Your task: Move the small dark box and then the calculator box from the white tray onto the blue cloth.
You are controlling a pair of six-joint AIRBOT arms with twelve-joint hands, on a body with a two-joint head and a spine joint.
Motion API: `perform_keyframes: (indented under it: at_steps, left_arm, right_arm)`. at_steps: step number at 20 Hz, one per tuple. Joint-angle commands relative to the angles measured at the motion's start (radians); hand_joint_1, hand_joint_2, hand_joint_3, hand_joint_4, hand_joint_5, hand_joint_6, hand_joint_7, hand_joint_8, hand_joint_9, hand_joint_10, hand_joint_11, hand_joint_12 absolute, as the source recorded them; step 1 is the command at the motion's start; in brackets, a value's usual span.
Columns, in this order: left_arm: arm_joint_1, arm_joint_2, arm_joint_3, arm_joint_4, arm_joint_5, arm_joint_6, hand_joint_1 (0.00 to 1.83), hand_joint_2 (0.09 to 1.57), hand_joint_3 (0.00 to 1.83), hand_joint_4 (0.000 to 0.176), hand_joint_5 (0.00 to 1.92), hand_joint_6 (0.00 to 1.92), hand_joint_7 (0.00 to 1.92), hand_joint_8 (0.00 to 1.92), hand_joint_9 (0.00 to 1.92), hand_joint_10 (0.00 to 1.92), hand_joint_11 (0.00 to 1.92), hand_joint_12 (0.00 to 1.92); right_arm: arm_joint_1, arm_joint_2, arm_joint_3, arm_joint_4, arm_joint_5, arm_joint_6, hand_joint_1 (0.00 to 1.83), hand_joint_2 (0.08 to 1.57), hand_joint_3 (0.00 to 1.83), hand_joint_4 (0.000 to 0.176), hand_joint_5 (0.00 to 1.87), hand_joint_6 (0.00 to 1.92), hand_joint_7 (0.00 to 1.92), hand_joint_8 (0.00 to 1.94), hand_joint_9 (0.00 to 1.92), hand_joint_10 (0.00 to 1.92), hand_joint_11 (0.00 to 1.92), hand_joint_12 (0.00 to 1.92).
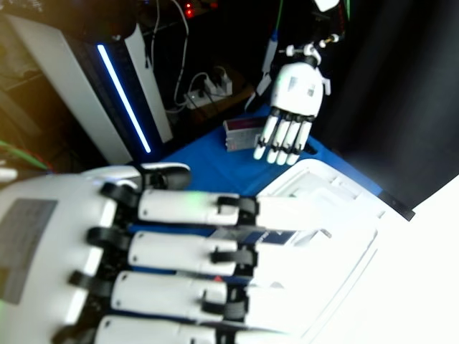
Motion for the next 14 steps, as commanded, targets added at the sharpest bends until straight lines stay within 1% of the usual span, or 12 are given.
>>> perform_keyframes:
  at_steps: [1, 2, 3, 5, 7, 8, 9, 10, 11, 12, 13, 14]
  left_arm:
    - [-0.024, -0.005, 0.005, -0.061, -0.029, 0.008, 0.68, 0.7, 0.01, 0.119, 0.08, 0.0, 0.12, 0.0, 0.14, 0.0, 0.23, 0.06]
    - [-0.044, -0.006, 0.011, -0.077, -0.028, 0.024, 0.67, 0.71, 0.01, 0.147, 0.04, 0.0, 0.07, 0.0, 0.09, 0.0, 0.19, 0.04]
    - [-0.057, -0.006, 0.015, -0.094, -0.026, 0.041, 0.6, 0.7, 0.0, 0.17, 0.01, 0.0, 0.01, 0.0, 0.06, 0.0, 0.15, 0.02]
    - [-0.091, -0.009, 0.033, -0.13, -0.009, 0.081, 0.61, 0.68, 0.0, 0.174, 0.0, 0.0, 0.0, 0.0, 0.04, 0.0, 0.09, 0.0]
    - [-0.109, -0.018, 0.048, -0.182, 0.011, 0.137, 0.51, 0.77, 0.01, 0.176, 0.0, 0.0, 0.0, 0.0, 0.0, 0.0, 0.05, 0.0]
    - [-0.119, -0.026, 0.062, -0.232, 0.021, 0.181, 0.49, 0.78, 0.01, 0.176, 0.0, 0.0, 0.0, 0.0, 0.0, 0.0, 0.03, 0.0]
    - [-0.127, -0.033, 0.075, -0.257, 0.026, 0.2, 0.48, 0.76, 0.0, 0.176, 0.0, 0.0, 0.0, 0.0, 0.02, 0.01, 0.11, 0.03]
    - [-0.131, -0.042, 0.088, -0.28, 0.032, 0.215, 0.48, 0.76, 0.0, 0.176, 0.0, 0.0, 0.0, 0.0, 0.02, 0.01, 0.11, 0.03]
    - [-0.134, -0.049, 0.099, -0.292, 0.038, 0.222, 0.46, 0.77, 0.0, 0.176, 0.0, 0.0, 0.0, 0.0, 0.0, 0.0, 0.07, 0.02]
    - [-0.134, -0.052, 0.106, -0.298, 0.042, 0.224, 0.44, 0.75, 0.0, 0.176, 0.0, 0.0, 0.0, 0.0, 0.01, 0.0, 0.09, 0.03]
    - [-0.135, -0.055, 0.115, -0.303, 0.048, 0.224, 0.43, 0.73, 0.0, 0.176, 0.0, 0.0, 0.0, 0.0, 0.03, 0.01, 0.12, 0.04]
    - [-0.139, -0.061, 0.123, -0.304, 0.055, 0.224, 0.43, 0.72, 0.0, 0.176, 0.0, 0.0, 0.0, 0.0, 0.04, 0.01, 0.12, 0.04]
  right_arm:
    - [0.009, -0.004, 0.009, 0.042, 0.101, 0.004, 0.75, 0.59, 0.0, 0.07, 0.0, 0.0, 0.13, 0.02, 0.17, 0.02, 0.13, 0.34]
    - [0.009, -0.012, 0.018, 0.042, 0.093, 0.005, 0.77, 0.59, 0.0, 0.075, 0.0, 0.0, 0.17, 0.01, 0.23, 0.01, 0.05, 0.64]
    - [0.009, -0.019, 0.028, 0.042, 0.089, 0.009, 0.79, 0.57, 0.0, 0.077, 0.0, 0.0, 0.21, 0.0, 0.31, 0.01, 0.08, 0.81]
    - [0.009, -0.04, 0.054, 0.041, 0.04, 0.016, 0.77, 0.63, 0.0, 0.077, 0.0, 0.0, 0.22, 0.0, 0.3, 0.0, 0.03, 0.97]
    - [0.009, -0.053, 0.075, 0.041, 0.001, 0.016, 0.68, 0.67, 0.01, 0.101, 0.0, 0.0, 0.16, 0.0, 0.22, 0.0, 0.03, 1.0]
    - [0.009, -0.067, 0.092, 0.041, -0.023, 0.018, 0.67, 0.7, 0.01, 0.107, 0.0, 0.0, 0.14, 0.0, 0.19, 0.0, 0.0, 0.97]
    - [0.009, -0.079, 0.106, 0.035, -0.04, 0.025, 0.61, 0.74, 0.0, 0.087, 0.03, 0.0, 0.12, 0.0, 0.17, 0.02, 0.0, 0.65]
    - [0.009, -0.092, 0.121, 0.014, -0.057, 0.048, 0.61, 0.74, 0.0, 0.087, 0.03, 0.0, 0.12, 0.0, 0.17, 0.02, 0.0, 0.65]
    - [0.009, -0.11, 0.147, -0.024, -0.065, 0.107, 0.56, 0.72, 0.0, 0.061, 0.04, 0.0, 0.12, 0.0, 0.17, 0.01, 0.0, 0.65]
    - [0.008, -0.127, 0.17, -0.058, -0.072, 0.15, 0.55, 0.68, 0.0, 0.056, 0.04, 0.0, 0.09, 0.0, 0.17, 0.01, 0.0, 0.73]
    - [0.008, -0.147, 0.195, -0.102, -0.087, 0.202, 0.57, 0.68, 0.0, 0.072, 0.02, 0.0, 0.05, 0.0, 0.12, 0.0, 0.0, 0.7]
    - [0.007, -0.155, 0.203, -0.13, -0.105, 0.217, 0.56, 0.69, 0.0, 0.084, 0.01, 0.0, 0.01, 0.0, 0.04, 0.01, 0.0, 0.48]
